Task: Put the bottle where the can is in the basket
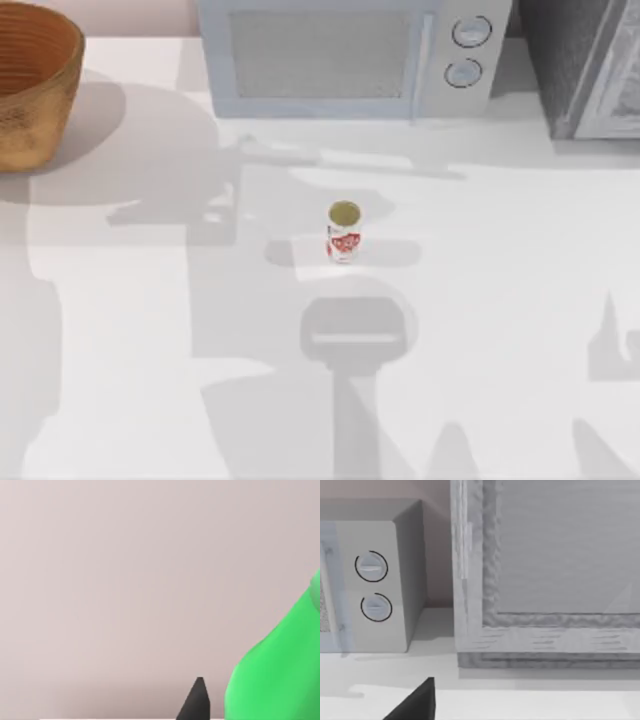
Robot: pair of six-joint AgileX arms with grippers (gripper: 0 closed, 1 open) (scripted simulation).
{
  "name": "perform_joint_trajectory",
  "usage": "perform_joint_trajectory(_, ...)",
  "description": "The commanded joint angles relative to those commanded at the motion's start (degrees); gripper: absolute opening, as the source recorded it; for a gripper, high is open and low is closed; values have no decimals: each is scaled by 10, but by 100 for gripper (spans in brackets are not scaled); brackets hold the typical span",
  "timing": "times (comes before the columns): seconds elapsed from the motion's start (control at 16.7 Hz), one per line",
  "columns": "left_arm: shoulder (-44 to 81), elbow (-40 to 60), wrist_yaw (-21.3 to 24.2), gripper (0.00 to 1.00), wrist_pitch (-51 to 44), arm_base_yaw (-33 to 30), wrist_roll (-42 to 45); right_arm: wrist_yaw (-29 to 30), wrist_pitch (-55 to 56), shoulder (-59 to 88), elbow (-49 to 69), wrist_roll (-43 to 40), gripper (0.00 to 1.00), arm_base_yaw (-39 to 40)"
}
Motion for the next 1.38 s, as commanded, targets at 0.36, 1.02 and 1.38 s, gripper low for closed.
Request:
perform_joint_trajectory(0.36,88,34,-11,0,44,-13,-2,0,0,0,0,0,100,0)
perform_joint_trajectory(1.02,123,52,-17,30,71,-22,-5,0,0,0,0,0,100,0)
perform_joint_trajectory(1.38,123,52,-17,75,71,-22,-5,0,0,0,0,0,100,0)
